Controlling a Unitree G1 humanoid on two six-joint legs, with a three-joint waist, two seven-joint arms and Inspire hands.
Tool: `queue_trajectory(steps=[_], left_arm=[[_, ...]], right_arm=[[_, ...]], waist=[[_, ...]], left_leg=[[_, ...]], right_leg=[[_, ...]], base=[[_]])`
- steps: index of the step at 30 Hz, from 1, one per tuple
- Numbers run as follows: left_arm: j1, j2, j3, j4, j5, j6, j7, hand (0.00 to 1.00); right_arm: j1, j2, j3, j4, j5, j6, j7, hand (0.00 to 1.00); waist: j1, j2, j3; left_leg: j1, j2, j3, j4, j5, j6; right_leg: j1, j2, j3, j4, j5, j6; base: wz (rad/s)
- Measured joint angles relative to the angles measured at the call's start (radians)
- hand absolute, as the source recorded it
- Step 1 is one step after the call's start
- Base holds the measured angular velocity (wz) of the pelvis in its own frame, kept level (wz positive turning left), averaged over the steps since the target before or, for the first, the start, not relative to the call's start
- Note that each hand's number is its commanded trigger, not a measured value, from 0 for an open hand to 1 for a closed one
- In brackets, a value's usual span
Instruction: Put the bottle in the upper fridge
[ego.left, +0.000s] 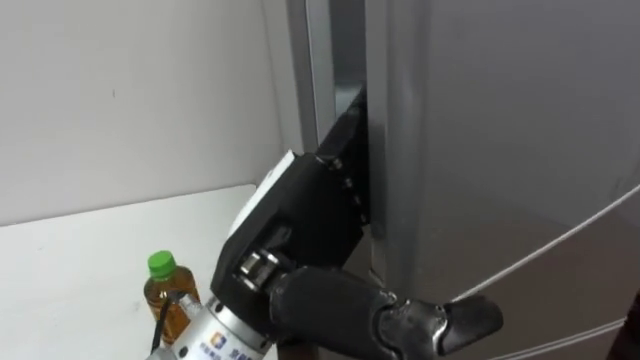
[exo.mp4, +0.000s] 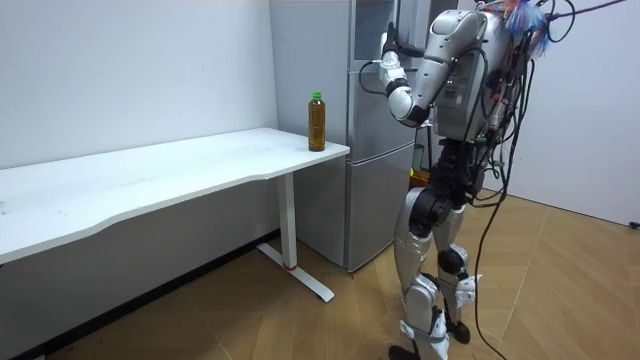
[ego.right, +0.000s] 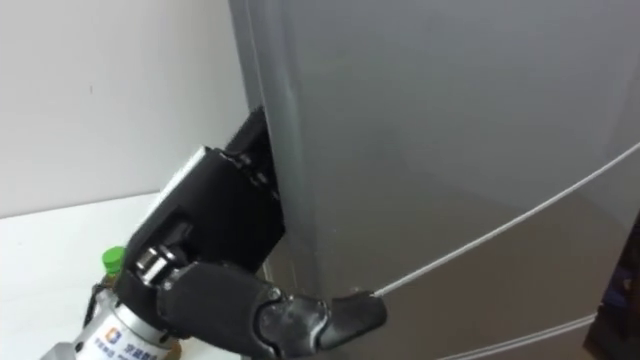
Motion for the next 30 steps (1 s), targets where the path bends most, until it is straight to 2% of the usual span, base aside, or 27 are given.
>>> queue_trajectory(steps=[3, 12, 19, 23, 30], left_arm=[[-0.003, 0.007, -0.025, 0.000, 0.000, 0.000, -0.003, 0.00], [-0.031, 0.008, -0.102, 0.000, -0.001, 0.002, -0.048, 0.00], [-0.054, -0.001, -0.124, 0.000, -0.001, 0.016, -0.068, 0.00], [-0.073, -0.005, -0.130, 0.006, -0.002, 0.020, -0.077, 0.00], [-0.081, -0.007, -0.132, 0.007, -0.002, 0.019, -0.080, 0.00]], right_arm=[[-0.004, 0.001, 0.001, 0.000, 0.000, -0.001, 0.001, 0.00], [-0.010, 0.000, 0.003, 0.003, 0.001, -0.002, 0.005, 0.00], [-0.013, -0.001, 0.006, 0.008, 0.025, 0.001, 0.004, 0.00], [-0.015, -0.001, 0.013, 0.010, 0.036, 0.001, 0.002, 0.00], [-0.030, 0.001, 0.012, 0.023, 0.037, 0.001, -0.002, 0.00]], waist=[[-0.020, -0.001, 0.0005], [-0.024, 0.001, 0.0007], [-0.031, 0.006, 0.0027], [-0.032, 0.006, 0.0027], [-0.055, 0.002, 0.0051]], left_leg=[[0.003, 0.001, 0.008, -0.001, 0.000, 0.000], [0.016, 0.009, 0.056, -0.010, 0.000, 0.000], [0.020, 0.012, 0.065, -0.011, 0.000, 0.000], [0.020, 0.013, 0.087, -0.011, 0.000, 0.000], [0.020, 0.013, 0.104, -0.011, 0.000, 0.000]], right_leg=[[-0.002, 0.000, 0.006, 0.000, 0.001, 0.000], [-0.015, 0.007, 0.049, 0.003, 0.008, -0.001], [-0.020, 0.012, 0.058, -0.004, 0.009, -0.002], [-0.029, 0.012, 0.072, -0.002, 0.009, -0.002], [-0.032, 0.012, 0.083, -0.004, 0.009, -0.002]], base=[[-0.10], [-0.14], [-0.04], [-0.10], [-0.05]])
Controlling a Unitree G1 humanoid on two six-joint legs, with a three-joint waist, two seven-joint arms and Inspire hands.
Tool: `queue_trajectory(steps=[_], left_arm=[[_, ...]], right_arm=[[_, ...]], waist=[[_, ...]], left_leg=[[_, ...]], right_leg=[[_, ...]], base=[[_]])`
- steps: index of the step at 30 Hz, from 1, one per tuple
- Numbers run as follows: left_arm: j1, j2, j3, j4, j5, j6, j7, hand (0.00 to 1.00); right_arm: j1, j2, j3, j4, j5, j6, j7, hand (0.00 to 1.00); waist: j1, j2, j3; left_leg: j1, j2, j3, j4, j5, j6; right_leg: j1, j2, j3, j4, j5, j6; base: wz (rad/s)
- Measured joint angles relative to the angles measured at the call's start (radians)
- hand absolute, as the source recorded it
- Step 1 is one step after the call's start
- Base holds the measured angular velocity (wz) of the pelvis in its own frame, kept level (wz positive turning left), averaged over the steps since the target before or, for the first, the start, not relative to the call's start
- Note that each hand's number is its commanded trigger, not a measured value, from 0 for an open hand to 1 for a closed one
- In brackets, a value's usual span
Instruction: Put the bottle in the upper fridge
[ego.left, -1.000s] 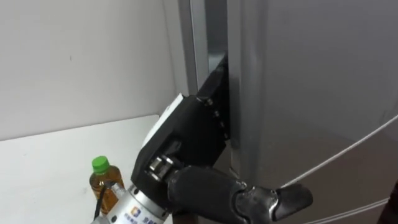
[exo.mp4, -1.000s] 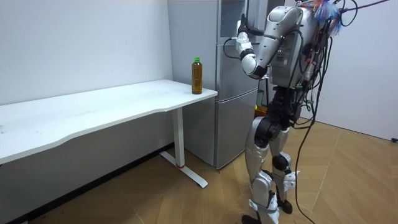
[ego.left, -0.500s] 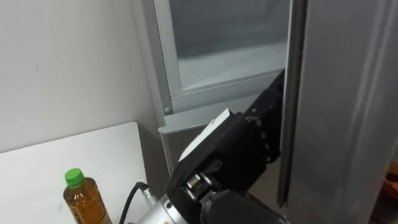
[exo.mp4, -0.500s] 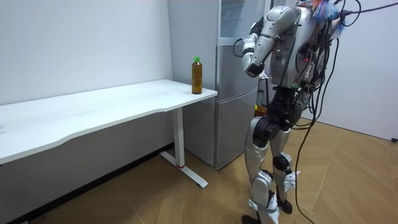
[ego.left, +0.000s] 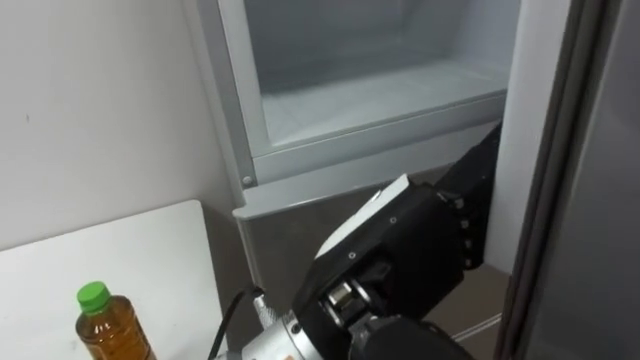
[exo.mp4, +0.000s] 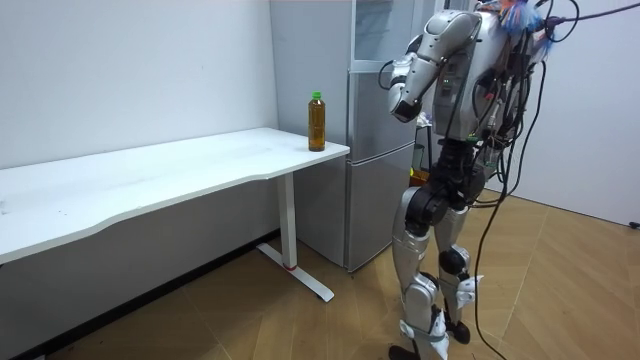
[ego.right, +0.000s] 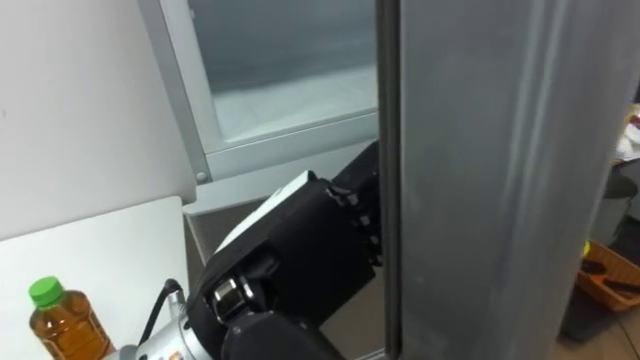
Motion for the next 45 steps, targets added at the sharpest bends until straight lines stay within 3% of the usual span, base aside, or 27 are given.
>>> queue_trajectory(steps=[13, 18, 26, 38, 45], left_arm=[[-0.008, -0.004, -0.005, 0.014, -0.001, 0.000, -0.025, 0.00], [-0.010, -0.023, -0.010, 0.045, -0.001, -0.015, -0.051, 0.00], [-0.033, -0.027, -0.055, 0.081, -0.063, -0.040, -0.045, 0.00], [-0.034, -0.037, -0.069, 0.083, -0.081, -0.040, -0.038, 0.00], [-0.034, -0.038, -0.069, 0.085, -0.081, -0.040, -0.039, 0.00]], right_arm=[[-0.004, 0.000, 0.000, 0.000, 0.003, 0.000, -0.005, 0.00], [-0.005, 0.000, 0.000, 0.001, 0.003, 0.000, -0.004, 0.00], [-0.014, 0.001, 0.004, 0.021, 0.037, 0.000, -0.002, 0.00], [-0.019, 0.002, 0.001, 0.020, 0.040, -0.001, -0.001, 0.00], [-0.019, 0.001, 0.000, 0.020, 0.039, -0.001, 0.000, 0.00]], waist=[[-0.022, -0.008, 0.0053], [-0.022, -0.010, 0.0067], [-0.030, -0.010, 0.0066], [-0.075, -0.002, 0.0063], [-0.077, 0.001, 0.0047]], left_leg=[[0.002, 0.001, 0.013, 0.000, 0.000, 0.000], [0.003, 0.001, 0.015, 0.000, 0.000, 0.000], [0.001, 0.004, 0.037, 0.000, 0.000, 0.000], [0.012, 0.006, 0.067, 0.000, 0.000, 0.000], [0.016, 0.006, 0.071, 0.001, 0.000, 0.000]], right_leg=[[-0.001, 0.000, 0.004, 0.000, 0.000, 0.000], [-0.001, 0.000, 0.004, 0.001, 0.000, 0.000], [-0.003, 0.002, 0.015, 0.000, 0.000, 0.000], [-0.003, 0.005, 0.042, 0.000, 0.000, 0.000], [-0.005, 0.006, 0.050, -0.001, 0.000, 0.000]], base=[[0.00], [0.00], [-0.03], [-0.07], [-0.01]])
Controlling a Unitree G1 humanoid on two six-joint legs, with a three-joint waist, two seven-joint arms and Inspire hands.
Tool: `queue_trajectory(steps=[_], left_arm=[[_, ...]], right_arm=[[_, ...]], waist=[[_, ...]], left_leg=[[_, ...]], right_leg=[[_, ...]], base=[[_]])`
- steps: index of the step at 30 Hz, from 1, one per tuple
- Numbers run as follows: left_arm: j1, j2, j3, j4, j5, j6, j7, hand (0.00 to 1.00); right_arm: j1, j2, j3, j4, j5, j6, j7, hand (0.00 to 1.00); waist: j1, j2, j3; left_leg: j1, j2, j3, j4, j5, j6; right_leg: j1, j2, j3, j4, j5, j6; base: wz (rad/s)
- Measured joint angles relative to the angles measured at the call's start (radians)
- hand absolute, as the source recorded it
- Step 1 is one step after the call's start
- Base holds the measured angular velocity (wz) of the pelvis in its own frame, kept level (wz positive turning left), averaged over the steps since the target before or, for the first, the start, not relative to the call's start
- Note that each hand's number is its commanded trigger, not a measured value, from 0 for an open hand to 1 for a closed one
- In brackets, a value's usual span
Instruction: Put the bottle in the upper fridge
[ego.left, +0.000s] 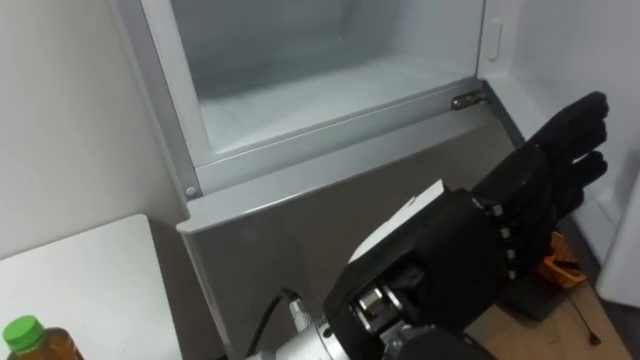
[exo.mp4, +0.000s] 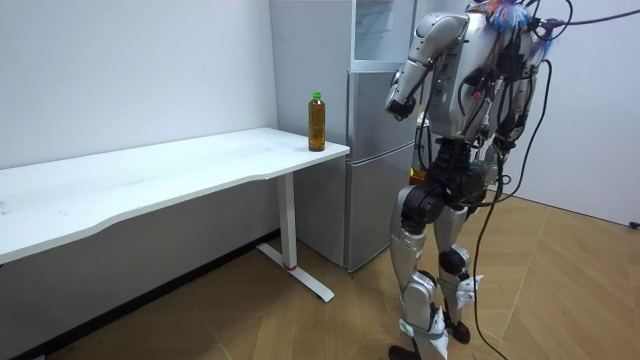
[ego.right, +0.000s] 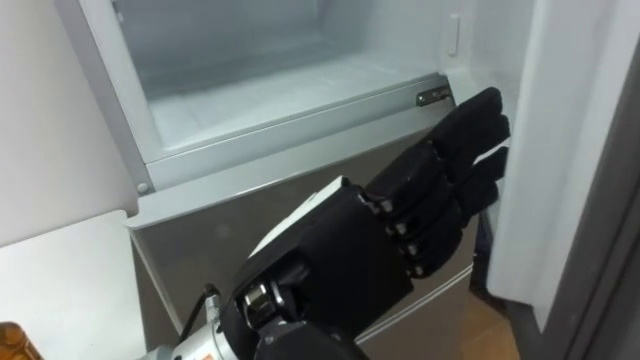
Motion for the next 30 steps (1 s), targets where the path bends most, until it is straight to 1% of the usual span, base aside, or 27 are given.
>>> queue_trajectory(steps=[5, 9, 12, 19, 24, 26, 27, 28, 29, 30], left_arm=[[0.000, -0.001, 0.000, 0.000, 0.000, 0.000, -0.002, 0.00], [0.000, -0.002, 0.001, 0.005, 0.000, -0.001, -0.002, 0.00], [0.000, -0.002, 0.001, 0.018, -0.001, -0.008, 0.001, 0.00], [-0.001, -0.003, 0.006, 0.038, -0.042, -0.005, 0.002, 0.00], [-0.006, -0.006, 0.012, 0.072, -0.060, -0.015, -0.002, 0.00], [-0.006, -0.009, 0.016, 0.087, -0.060, -0.022, -0.008, 0.00], [-0.006, -0.012, 0.016, 0.103, -0.070, -0.031, -0.012, 0.00], [-0.004, -0.014, 0.018, 0.107, -0.073, -0.033, -0.012, 0.00], [0.006, -0.017, 0.019, 0.113, -0.075, -0.037, -0.012, 0.00], [0.032, -0.016, 0.018, 0.121, -0.073, -0.050, -0.016, 0.00]], right_arm=[[0.001, -0.001, -0.001, 0.000, 0.000, 0.000, -0.001, 0.00], [0.001, -0.001, -0.003, 0.000, 0.000, 0.000, 0.000, 0.00], [0.002, -0.001, -0.002, 0.001, 0.007, 0.000, 0.000, 0.00], [0.005, -0.003, -0.002, 0.000, 0.011, 0.003, 0.000, 0.00], [0.005, -0.004, -0.001, -0.001, 0.010, 0.016, -0.001, 0.00], [0.005, -0.005, 0.000, -0.001, 0.005, 0.016, -0.001, 0.00], [0.005, -0.005, 0.000, -0.001, 0.005, 0.016, -0.001, 0.00], [0.006, -0.005, 0.000, -0.001, 0.005, 0.016, -0.001, 0.00], [0.005, -0.004, -0.001, -0.001, 0.003, 0.017, -0.002, 0.00], [0.003, -0.002, -0.001, -0.001, -0.005, 0.016, -0.003, 0.00]], waist=[[0.000, 0.004, -0.0027], [-0.002, 0.005, -0.0034], [-0.002, 0.005, -0.0033], [0.002, 0.007, -0.0022], [0.007, 0.007, -0.0019], [0.013, 0.006, -0.0011], [0.018, 0.004, 0.0004], [0.022, 0.002, 0.0017], [0.028, -0.001, 0.0036], [0.032, -0.005, 0.0061]], left_leg=[[0.000, 0.000, 0.002, 0.000, 0.000, 0.000], [0.000, 0.000, 0.002, 0.000, 0.000, 0.000], [0.002, 0.000, 0.002, 0.000, 0.000, 0.000], [0.002, 0.000, 0.002, -0.001, 0.000, 0.000], [0.003, 0.000, -0.001, -0.001, 0.000, 0.000], [0.004, 0.000, -0.002, -0.002, 0.000, 0.000], [0.007, 0.000, -0.001, -0.002, 0.000, 0.000], [0.010, 0.001, -0.001, -0.003, 0.000, 0.000], [0.014, 0.001, -0.001, -0.007, 0.000, 0.000], [0.015, 0.002, -0.002, -0.009, 0.000, 0.000]], right_leg=[[0.000, 0.000, 0.001, 0.000, 0.000, 0.000], [0.003, 0.000, 0.001, 0.002, 0.000, 0.000], [0.002, 0.000, 0.001, 0.003, 0.000, 0.000], [0.001, 0.000, 0.001, 0.002, 0.001, 0.001], [0.004, 0.001, -0.003, 0.002, 0.001, 0.001], [0.004, 0.001, -0.001, 0.002, 0.001, 0.001], [0.005, 0.001, 0.000, 0.002, 0.002, 0.001], [0.006, 0.002, 0.000, 0.002, 0.002, 0.001], [0.006, 0.003, 0.003, 0.002, 0.002, 0.001], [0.007, 0.004, 0.002, 0.002, 0.002, 0.000]], base=[[0.00], [0.00], [0.00], [0.00], [0.00], [0.00], [-0.04], [-0.06], [-0.05], [0.00]])
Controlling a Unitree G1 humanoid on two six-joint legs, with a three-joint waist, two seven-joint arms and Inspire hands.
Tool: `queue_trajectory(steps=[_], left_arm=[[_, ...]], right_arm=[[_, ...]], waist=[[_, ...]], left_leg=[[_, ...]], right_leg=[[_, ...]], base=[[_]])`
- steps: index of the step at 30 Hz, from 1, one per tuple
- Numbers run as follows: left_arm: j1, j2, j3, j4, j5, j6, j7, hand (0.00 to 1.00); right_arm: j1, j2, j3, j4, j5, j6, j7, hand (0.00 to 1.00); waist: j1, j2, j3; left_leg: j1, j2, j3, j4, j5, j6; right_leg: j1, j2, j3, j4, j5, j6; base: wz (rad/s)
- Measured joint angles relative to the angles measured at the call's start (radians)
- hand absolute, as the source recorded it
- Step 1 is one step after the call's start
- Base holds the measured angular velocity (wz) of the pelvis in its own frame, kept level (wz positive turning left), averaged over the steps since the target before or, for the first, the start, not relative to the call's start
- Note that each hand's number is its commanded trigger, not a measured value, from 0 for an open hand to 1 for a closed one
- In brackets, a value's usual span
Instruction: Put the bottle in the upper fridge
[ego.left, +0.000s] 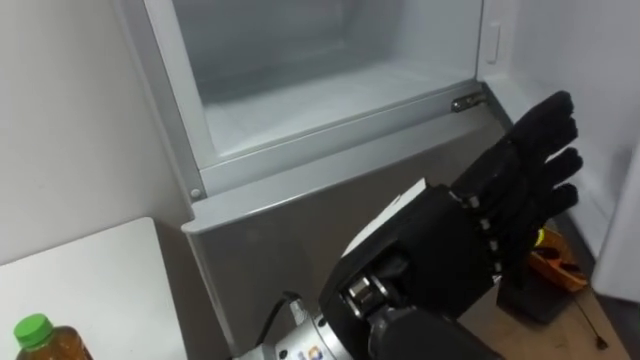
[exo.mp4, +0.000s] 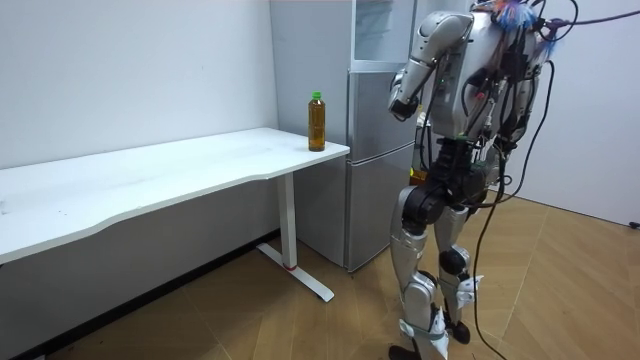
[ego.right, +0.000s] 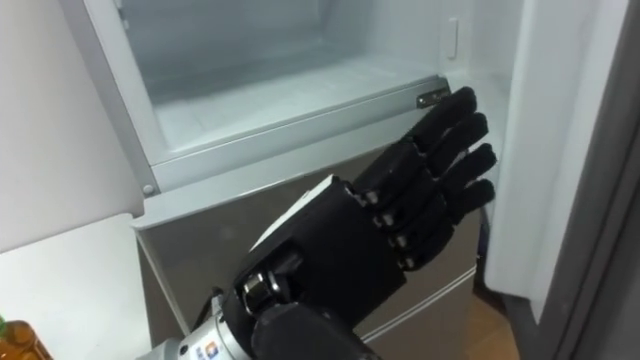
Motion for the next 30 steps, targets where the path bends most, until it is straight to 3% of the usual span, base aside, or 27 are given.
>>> queue_trajectory(steps=[2, 4, 6, 7, 9, 15, 20, 25, 30], left_arm=[[0.048, 0.023, -0.018, 0.059, 0.030, 0.008, -0.002, 0.00], [0.104, 0.059, -0.044, 0.157, 0.080, 0.060, 0.003, 0.00], [0.156, 0.102, -0.047, 0.256, 0.174, 0.144, 0.007, 0.00], [0.164, 0.113, -0.047, 0.267, 0.188, 0.156, 0.007, 0.00], [0.188, 0.132, -0.039, 0.276, 0.242, 0.158, 0.004, 0.00], [0.233, 0.135, -0.036, 0.301, 0.290, 0.150, 0.006, 0.00], [0.309, 0.136, -0.012, 0.315, 0.314, 0.146, 0.030, 0.00], [0.328, 0.133, 0.006, 0.487, 0.321, 0.128, 0.077, 0.00], [0.395, 0.137, 0.080, 0.631, 0.434, 0.119, 0.111, 0.00]], right_arm=[[-0.006, 0.002, 0.000, 0.000, -0.013, 0.000, -0.002, 0.00], [-0.010, 0.004, 0.000, 0.000, -0.027, -0.003, -0.006, 0.00], [-0.010, 0.008, 0.001, -0.001, -0.030, -0.006, -0.011, 0.00], [-0.011, 0.009, 0.001, -0.002, -0.030, -0.006, -0.010, 0.00], [-0.012, 0.010, 0.003, 0.000, -0.030, -0.005, -0.007, 0.00], [-0.005, 0.026, 0.014, -0.001, -0.041, -0.007, -0.001, 0.00], [0.001, 0.038, 0.035, -0.009, -0.047, -0.006, 0.004, 0.00], [-0.001, 0.042, 0.072, -0.021, -0.078, 0.002, 0.017, 0.00], [0.018, 0.045, 0.072, -0.047, -0.097, 0.007, 0.031, 0.00]], waist=[[0.001, -0.002, 0.0007], [0.001, -0.004, 0.0016], [0.003, -0.009, 0.0050], [0.004, -0.012, 0.0046], [0.029, -0.027, 0.0048], [0.090, -0.055, -0.0050], [0.117, -0.063, -0.0064], [0.162, -0.059, -0.0086], [0.186, -0.061, -0.0090]], left_leg=[[-0.002, 0.000, -0.004, -0.001, 0.000, 0.000], [-0.008, 0.000, -0.007, -0.001, 0.000, 0.000], [-0.026, 0.001, -0.017, -0.001, 0.000, 0.000], [-0.033, 0.001, -0.019, 0.000, 0.000, 0.000], [-0.046, 0.001, -0.029, 0.002, 0.001, -0.001], [-0.050, 0.000, -0.059, 0.002, 0.001, -0.001], [-0.049, -0.002, -0.092, 0.002, 0.001, -0.001], [-0.054, -0.002, -0.101, 0.009, 0.001, -0.001], [-0.071, -0.003, -0.136, 0.020, 0.003, -0.004]], right_leg=[[0.001, 0.000, -0.005, 0.000, 0.000, 0.000], [-0.002, 0.000, -0.012, 0.002, 0.000, 0.000], [-0.010, 0.000, -0.025, 0.002, 0.002, -0.002], [-0.017, 0.000, -0.028, 0.003, 0.002, -0.002], [-0.022, -0.002, -0.036, 0.002, 0.002, -0.002], [-0.012, -0.005, -0.081, 0.003, 0.002, -0.002], [0.002, -0.006, -0.108, 0.000, 0.002, -0.002], [0.013, -0.008, -0.127, 0.000, 0.002, -0.002], [0.018, -0.009, -0.164, 0.001, 0.002, -0.003]], base=[[0.07], [0.11], [0.16], [0.13], [0.11], [0.13], [0.15], [0.11], [0.17]])
